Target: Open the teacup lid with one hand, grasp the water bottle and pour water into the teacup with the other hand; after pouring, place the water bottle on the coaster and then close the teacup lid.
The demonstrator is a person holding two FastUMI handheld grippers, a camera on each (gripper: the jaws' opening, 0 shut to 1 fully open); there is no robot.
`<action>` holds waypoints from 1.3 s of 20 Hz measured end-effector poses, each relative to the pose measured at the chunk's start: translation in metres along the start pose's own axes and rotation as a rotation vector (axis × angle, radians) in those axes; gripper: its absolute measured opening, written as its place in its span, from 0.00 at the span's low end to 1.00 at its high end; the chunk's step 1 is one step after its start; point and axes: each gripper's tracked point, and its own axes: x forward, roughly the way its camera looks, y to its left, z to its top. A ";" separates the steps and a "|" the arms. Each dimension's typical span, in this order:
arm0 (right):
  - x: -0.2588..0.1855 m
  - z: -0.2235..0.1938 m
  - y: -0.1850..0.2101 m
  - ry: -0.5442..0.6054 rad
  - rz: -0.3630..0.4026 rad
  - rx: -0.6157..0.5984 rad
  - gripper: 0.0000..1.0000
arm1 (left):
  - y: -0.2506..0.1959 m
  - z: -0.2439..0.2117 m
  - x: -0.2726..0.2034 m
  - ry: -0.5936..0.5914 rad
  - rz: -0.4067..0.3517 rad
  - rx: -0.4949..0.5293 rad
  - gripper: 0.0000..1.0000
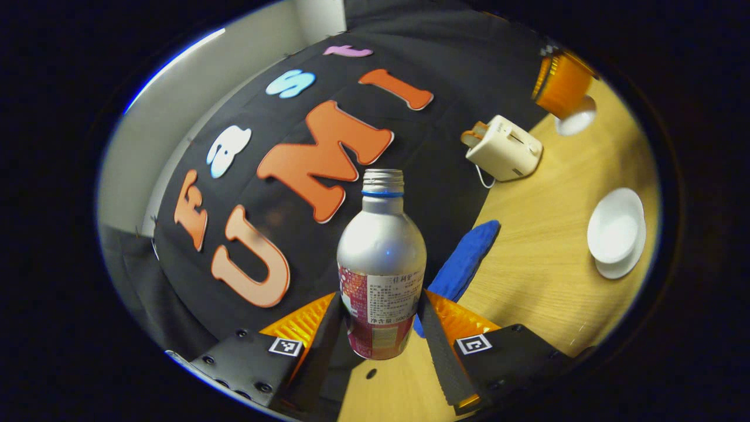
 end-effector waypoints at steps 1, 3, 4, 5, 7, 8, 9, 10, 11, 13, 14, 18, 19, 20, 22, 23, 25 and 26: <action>0.002 -0.001 0.001 0.002 0.001 -0.003 0.24 | -0.004 -0.005 0.006 0.017 0.003 -0.096 0.80; 0.004 -0.006 0.006 0.014 0.009 -0.003 0.24 | -0.008 -0.013 0.017 0.042 0.005 -0.229 0.80; 0.005 -0.008 0.007 0.021 0.011 -0.003 0.24 | -0.009 -0.015 0.023 0.043 0.012 -0.277 0.80; 0.007 -0.010 0.007 0.025 0.009 -0.008 0.24 | -0.013 -0.020 0.023 0.057 0.019 -0.332 0.80; 0.008 -0.013 0.008 0.031 0.009 -0.024 0.24 | -0.019 -0.032 0.026 0.091 0.030 -0.462 0.80; 0.008 -0.014 0.009 0.032 0.013 -0.028 0.24 | -0.023 -0.034 0.024 0.119 0.019 -0.529 0.80; 0.008 -0.015 0.012 0.032 0.021 -0.030 0.24 | -0.023 -0.038 0.023 0.144 0.029 -0.593 0.80; 0.008 -0.015 0.014 0.031 0.027 -0.032 0.24 | -0.025 -0.039 0.022 0.169 0.030 -0.646 0.75; 0.008 -0.016 0.016 0.030 0.034 -0.034 0.24 | -0.029 -0.042 0.020 0.190 0.030 -0.700 0.75; 0.010 -0.020 0.019 0.031 0.048 -0.037 0.24 | -0.041 -0.048 0.021 0.211 0.017 -0.804 0.80; 0.011 -0.022 0.021 0.034 0.056 -0.039 0.24 | -0.045 -0.049 0.024 0.225 0.015 -0.837 0.80; 0.016 -0.027 0.026 0.049 0.072 -0.045 0.24 | -0.062 -0.055 0.034 0.280 0.004 -0.899 0.76; 0.017 -0.030 0.027 0.052 0.073 -0.045 0.24 | -0.065 -0.056 0.032 0.288 -0.010 -0.912 0.76; 0.018 -0.031 0.028 0.057 0.078 -0.041 0.24 | -0.067 -0.058 0.031 0.296 -0.019 -0.919 0.80; 0.021 -0.035 0.029 0.072 0.082 -0.026 0.24 | -0.074 -0.060 0.033 0.314 -0.030 -0.925 0.80; 0.022 -0.037 0.028 0.079 0.078 -0.022 0.24 | -0.078 -0.061 0.032 0.320 -0.035 -0.930 0.81; 0.023 -0.041 0.028 0.087 0.072 -0.024 0.24 | -0.078 -0.060 0.034 0.312 -0.037 -0.933 0.80; 0.024 -0.042 0.029 0.090 0.072 -0.024 0.24 | -0.080 -0.060 0.032 0.318 -0.044 -0.930 0.83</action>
